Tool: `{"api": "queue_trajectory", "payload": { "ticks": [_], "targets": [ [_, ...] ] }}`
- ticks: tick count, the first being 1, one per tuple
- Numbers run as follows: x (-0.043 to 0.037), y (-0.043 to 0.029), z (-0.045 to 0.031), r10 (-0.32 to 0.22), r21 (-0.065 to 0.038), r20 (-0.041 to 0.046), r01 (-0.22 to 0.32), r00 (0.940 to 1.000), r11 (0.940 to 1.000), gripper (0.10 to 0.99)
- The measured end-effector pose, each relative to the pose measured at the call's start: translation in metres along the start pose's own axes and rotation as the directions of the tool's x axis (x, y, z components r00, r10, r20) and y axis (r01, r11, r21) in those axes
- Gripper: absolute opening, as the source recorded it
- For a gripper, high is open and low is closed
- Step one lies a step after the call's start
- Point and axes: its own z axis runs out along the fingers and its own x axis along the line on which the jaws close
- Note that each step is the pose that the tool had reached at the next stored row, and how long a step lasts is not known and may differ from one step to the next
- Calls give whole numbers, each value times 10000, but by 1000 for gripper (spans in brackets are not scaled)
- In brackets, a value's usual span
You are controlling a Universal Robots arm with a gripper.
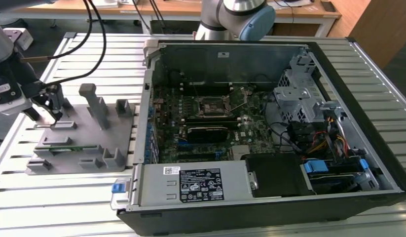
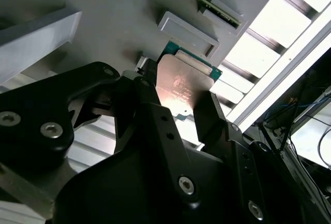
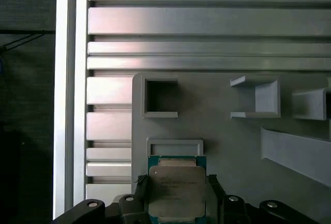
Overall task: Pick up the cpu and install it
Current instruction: 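Pick up the cpu and move it towards the insertion slot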
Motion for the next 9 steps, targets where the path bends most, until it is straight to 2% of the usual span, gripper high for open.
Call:
{"api": "queue_trajectory", "payload": {
  "ticks": [9],
  "targets": [
    [0, 4, -59, 0, 0, -1, 0, 10000, 10000, 525]
  ]
}}
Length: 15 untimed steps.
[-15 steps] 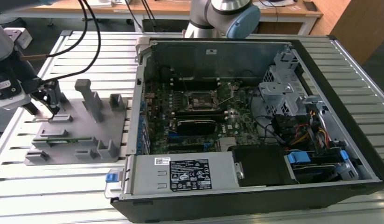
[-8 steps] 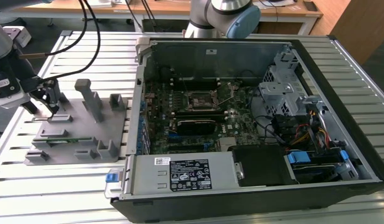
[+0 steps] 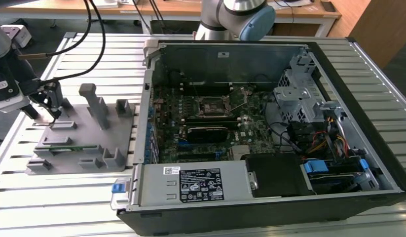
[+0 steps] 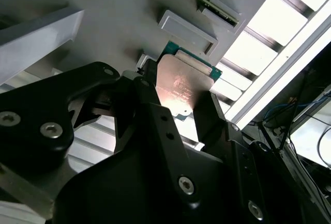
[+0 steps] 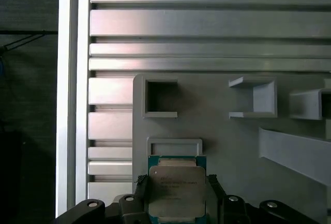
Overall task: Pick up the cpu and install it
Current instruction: 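Pick up the cpu and move it towards the insertion slot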
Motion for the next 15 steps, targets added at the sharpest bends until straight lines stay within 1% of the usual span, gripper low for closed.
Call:
{"api": "queue_trajectory", "payload": {
  "ticks": [15],
  "targets": [
    [-1, 15, -96, 0, 12, 1, 0, 10000, 10000, 525]
  ]
}}
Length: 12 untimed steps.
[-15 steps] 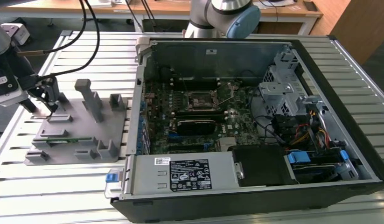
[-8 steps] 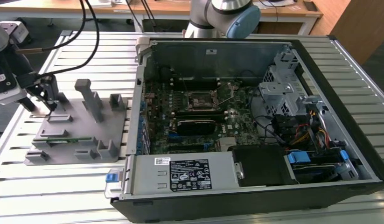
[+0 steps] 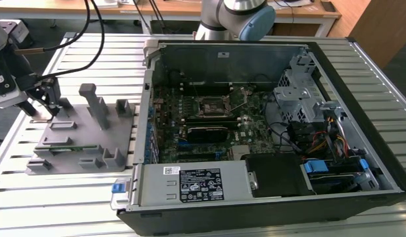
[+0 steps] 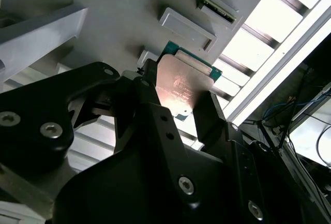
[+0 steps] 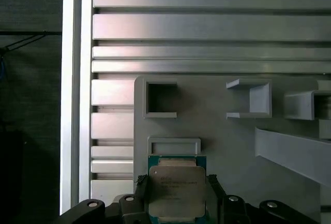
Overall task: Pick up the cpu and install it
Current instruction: 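Pick up the cpu and move it towards the insertion slot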
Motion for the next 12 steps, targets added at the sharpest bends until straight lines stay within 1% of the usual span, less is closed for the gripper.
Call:
{"api": "queue_trajectory", "payload": {
  "ticks": [12],
  "targets": [
    [-1, 11, -75, 0, 10, 0, 0, 10000, 10000, 525]
  ]
}}
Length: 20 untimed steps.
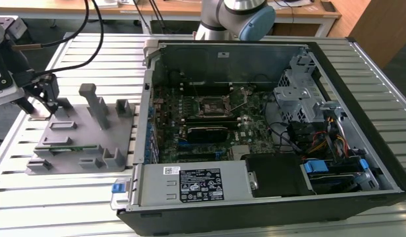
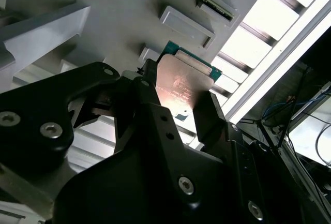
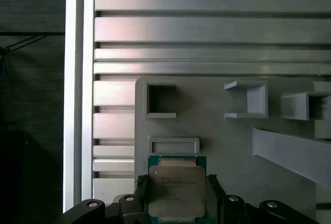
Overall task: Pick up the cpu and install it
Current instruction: 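Pick up the cpu and move it towards the insertion slot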
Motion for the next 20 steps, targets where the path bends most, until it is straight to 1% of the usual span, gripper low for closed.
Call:
{"api": "queue_trajectory", "payload": {
  "ticks": [20],
  "targets": [
    [-2, 15, -148, 0, 6, 1, 0, 10000, 10000, 525]
  ]
}}
